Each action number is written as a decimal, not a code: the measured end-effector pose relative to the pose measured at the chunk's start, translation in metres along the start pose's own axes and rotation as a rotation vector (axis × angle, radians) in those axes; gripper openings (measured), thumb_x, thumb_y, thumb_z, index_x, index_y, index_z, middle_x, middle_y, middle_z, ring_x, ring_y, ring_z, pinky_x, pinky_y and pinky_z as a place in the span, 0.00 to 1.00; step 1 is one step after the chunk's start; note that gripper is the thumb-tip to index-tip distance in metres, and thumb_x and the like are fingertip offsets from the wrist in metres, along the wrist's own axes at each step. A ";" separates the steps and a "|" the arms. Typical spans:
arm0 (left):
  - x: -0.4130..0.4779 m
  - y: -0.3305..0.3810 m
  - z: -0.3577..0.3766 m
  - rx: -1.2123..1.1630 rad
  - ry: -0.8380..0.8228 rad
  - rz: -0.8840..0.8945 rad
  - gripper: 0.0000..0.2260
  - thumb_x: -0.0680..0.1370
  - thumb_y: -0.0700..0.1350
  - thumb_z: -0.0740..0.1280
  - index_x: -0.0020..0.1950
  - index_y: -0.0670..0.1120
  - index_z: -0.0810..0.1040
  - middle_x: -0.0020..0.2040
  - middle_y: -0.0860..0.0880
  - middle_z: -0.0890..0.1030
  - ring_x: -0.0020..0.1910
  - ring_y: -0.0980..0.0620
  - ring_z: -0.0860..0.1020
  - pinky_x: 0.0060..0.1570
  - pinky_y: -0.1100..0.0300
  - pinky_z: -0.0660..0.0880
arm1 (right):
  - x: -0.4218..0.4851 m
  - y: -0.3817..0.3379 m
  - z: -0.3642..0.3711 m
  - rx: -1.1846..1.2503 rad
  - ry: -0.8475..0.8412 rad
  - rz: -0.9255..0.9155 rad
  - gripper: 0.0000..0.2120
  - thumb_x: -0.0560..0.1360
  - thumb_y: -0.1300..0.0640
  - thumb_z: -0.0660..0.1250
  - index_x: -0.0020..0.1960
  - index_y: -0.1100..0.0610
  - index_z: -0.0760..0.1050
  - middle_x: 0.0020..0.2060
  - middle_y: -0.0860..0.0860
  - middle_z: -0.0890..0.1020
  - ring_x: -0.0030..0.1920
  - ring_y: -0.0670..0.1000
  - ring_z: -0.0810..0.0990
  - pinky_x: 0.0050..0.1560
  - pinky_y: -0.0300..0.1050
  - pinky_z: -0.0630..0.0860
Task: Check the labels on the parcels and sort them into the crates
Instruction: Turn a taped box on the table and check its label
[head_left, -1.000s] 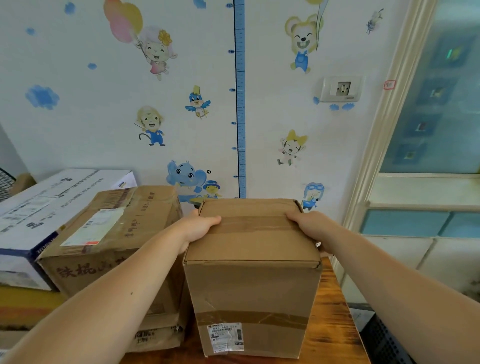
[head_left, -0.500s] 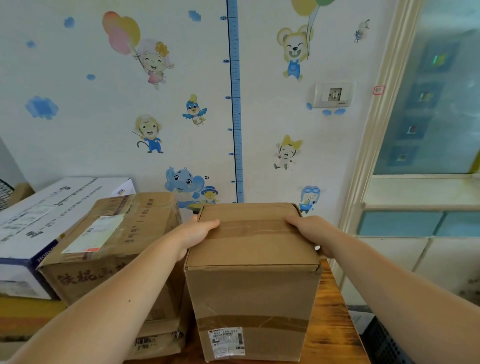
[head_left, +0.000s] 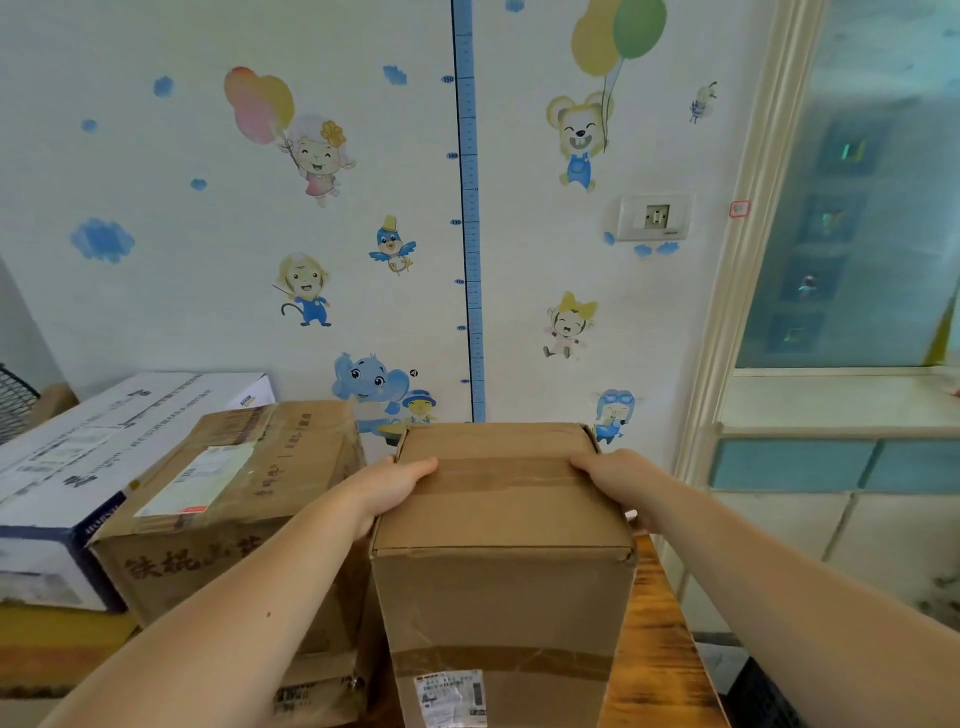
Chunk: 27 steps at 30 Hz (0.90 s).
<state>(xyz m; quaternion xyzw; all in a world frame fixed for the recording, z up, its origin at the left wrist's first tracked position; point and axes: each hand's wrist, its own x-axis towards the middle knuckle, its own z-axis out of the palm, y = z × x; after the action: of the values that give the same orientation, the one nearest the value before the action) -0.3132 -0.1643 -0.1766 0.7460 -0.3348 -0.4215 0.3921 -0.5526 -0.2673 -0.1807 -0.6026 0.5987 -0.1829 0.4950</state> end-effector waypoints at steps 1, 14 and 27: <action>-0.001 0.000 0.000 -0.002 -0.004 -0.001 0.11 0.79 0.54 0.67 0.49 0.49 0.70 0.49 0.45 0.79 0.49 0.46 0.80 0.51 0.51 0.79 | -0.001 0.000 -0.001 0.017 -0.006 0.002 0.15 0.80 0.46 0.62 0.58 0.57 0.70 0.50 0.53 0.77 0.48 0.53 0.77 0.49 0.51 0.74; 0.012 -0.002 0.001 0.060 0.020 0.027 0.17 0.78 0.51 0.69 0.60 0.48 0.66 0.47 0.47 0.77 0.48 0.47 0.79 0.54 0.49 0.78 | 0.018 0.002 0.005 -0.099 0.057 -0.007 0.16 0.79 0.49 0.64 0.56 0.62 0.74 0.51 0.57 0.79 0.51 0.57 0.78 0.53 0.52 0.77; 0.012 0.000 -0.013 -0.024 -0.048 0.030 0.10 0.81 0.55 0.64 0.53 0.49 0.76 0.50 0.44 0.83 0.49 0.44 0.82 0.53 0.50 0.79 | -0.008 -0.021 -0.010 0.104 -0.007 -0.064 0.13 0.78 0.45 0.64 0.52 0.54 0.74 0.46 0.49 0.78 0.45 0.49 0.77 0.38 0.44 0.71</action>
<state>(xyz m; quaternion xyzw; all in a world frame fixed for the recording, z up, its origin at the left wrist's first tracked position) -0.2960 -0.1706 -0.1767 0.7260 -0.3501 -0.4373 0.3989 -0.5509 -0.2678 -0.1558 -0.5956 0.5669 -0.2274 0.5216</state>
